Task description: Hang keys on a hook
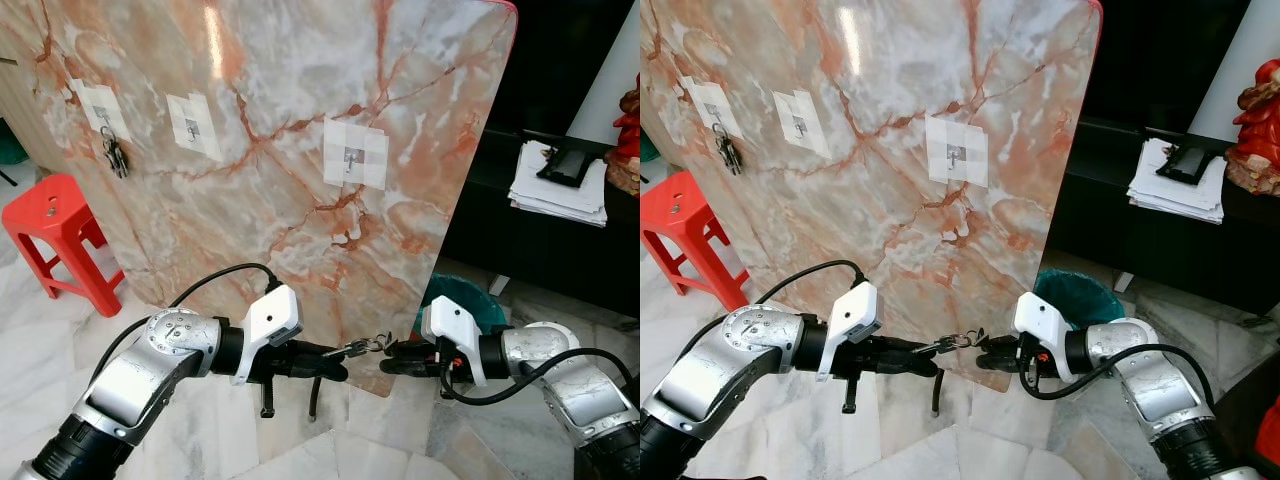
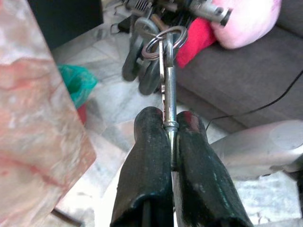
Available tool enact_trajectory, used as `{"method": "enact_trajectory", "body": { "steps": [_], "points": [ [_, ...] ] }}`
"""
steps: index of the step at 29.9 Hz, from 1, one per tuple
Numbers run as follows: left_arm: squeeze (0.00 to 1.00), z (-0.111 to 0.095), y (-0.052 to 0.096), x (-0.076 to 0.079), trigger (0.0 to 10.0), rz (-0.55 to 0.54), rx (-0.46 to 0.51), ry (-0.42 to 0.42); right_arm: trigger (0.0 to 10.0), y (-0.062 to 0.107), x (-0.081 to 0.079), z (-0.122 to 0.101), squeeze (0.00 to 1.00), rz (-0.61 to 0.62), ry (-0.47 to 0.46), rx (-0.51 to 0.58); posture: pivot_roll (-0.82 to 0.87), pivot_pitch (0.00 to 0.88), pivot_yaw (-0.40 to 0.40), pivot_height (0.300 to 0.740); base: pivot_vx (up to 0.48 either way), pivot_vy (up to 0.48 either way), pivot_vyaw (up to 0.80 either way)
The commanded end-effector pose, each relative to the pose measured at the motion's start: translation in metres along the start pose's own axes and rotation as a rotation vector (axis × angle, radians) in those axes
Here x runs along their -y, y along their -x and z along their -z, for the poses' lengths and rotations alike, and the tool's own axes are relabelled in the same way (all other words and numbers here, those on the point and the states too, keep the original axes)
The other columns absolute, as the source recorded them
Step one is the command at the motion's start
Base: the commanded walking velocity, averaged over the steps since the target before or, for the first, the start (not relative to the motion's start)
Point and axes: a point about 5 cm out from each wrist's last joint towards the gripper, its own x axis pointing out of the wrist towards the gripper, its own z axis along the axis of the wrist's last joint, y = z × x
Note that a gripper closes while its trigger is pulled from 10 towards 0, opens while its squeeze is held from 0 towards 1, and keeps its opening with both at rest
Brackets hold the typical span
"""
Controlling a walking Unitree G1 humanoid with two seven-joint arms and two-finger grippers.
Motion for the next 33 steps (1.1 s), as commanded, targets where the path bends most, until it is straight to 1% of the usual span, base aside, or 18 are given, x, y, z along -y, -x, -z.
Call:
{"method": "enact_trajectory", "body": {
  "steps": [1,2,4,5,8,13,17,19,20,21,24,25,26,33],
  "points": [
    [0.00,0.000,0.001,-0.002,10.0,-0.027,0.004,-0.021,0.0,0.005,0.005,0.001,0.00,0.031,0.002,-0.016,0.08,0.036,-0.020,0.740,0.000,0.000,0.00],
    [0.00,-0.001,0.001,-0.003,10.0,-0.039,0.010,-0.036,0.0,0.005,0.005,0.001,0.00,0.030,0.001,-0.015,0.08,0.036,-0.020,0.740,0.000,0.000,0.00],
    [0.00,-0.002,0.001,-0.004,10.0,-0.043,0.012,-0.035,0.0,0.005,0.005,0.001,0.00,0.029,0.001,-0.014,0.08,0.036,-0.020,0.740,0.000,0.000,0.00],
    [0.05,-0.003,0.001,-0.005,10.0,-0.052,0.015,-0.031,0.0,0.004,0.004,0.001,0.00,0.025,0.002,-0.013,0.08,0.036,-0.020,0.740,0.000,0.000,0.00],
    [0.00,-0.004,0.001,-0.008,10.0,-0.064,0.022,-0.032,0.0,0.002,0.003,0.002,0.00,0.020,0.003,-0.011,0.08,0.036,-0.019,0.740,0.000,0.000,0.00],
    [0.00,-0.003,0.002,-0.006,10.0,-0.046,0.013,-0.030,0.0,0.002,0.005,0.002,0.00,0.026,0.004,-0.011,0.08,0.037,-0.019,0.740,0.000,0.000,0.00],
    [0.00,0.003,0.003,-0.004,10.0,-0.036,-0.043,-0.061,0.0,0.003,0.006,0.002,0.00,0.028,0.010,-0.017,0.08,0.037,-0.020,0.740,0.000,0.000,0.00],
    [0.00,0.003,0.002,-0.004,10.0,-0.037,-0.033,-0.054,0.0,0.003,0.006,0.002,0.00,0.029,0.010,-0.017,0.08,0.037,-0.020,0.740,0.000,0.000,0.00],
    [0.98,0.002,0.001,-0.004,10.0,-0.040,-0.020,-0.039,0.0,0.003,0.006,0.001,0.00,0.029,0.010,-0.015,0.08,0.037,-0.019,0.740,0.000,0.000,0.00],
    [1.00,0.002,0.001,-0.004,10.0,-0.042,-0.018,-0.036,0.0,0.003,0.006,0.001,0.00,0.030,0.010,-0.013,0.08,0.037,-0.019,0.740,0.000,0.000,0.00],
    [1.00,0.002,0.001,-0.007,10.0,-0.067,-0.030,-0.052,0.0,0.003,0.007,0.001,0.00,0.035,0.009,-0.011,0.08,0.036,-0.019,0.740,0.000,0.000,0.00],
    [0.89,0.003,0.001,-0.008,10.0,-0.075,-0.034,-0.054,0.0,0.003,0.007,0.001,0.00,0.040,0.008,-0.012,0.08,0.036,-0.019,0.740,0.000,0.000,0.00],
    [0.00,0.004,0.002,-0.009,10.0,-0.080,-0.036,-0.055,0.0,0.003,0.008,0.002,0.00,0.045,0.008,-0.013,0.08,0.036,-0.019,0.740,0.000,0.000,0.00],
    [0.00,0.006,0.003,-0.009,10.0,-0.102,-0.041,-0.044,0.0,0.003,0.009,0.001,0.00,0.061,0.008,-0.005,0.08,0.038,-0.020,0.740,0.000,0.000,0.00]
  ]
}}
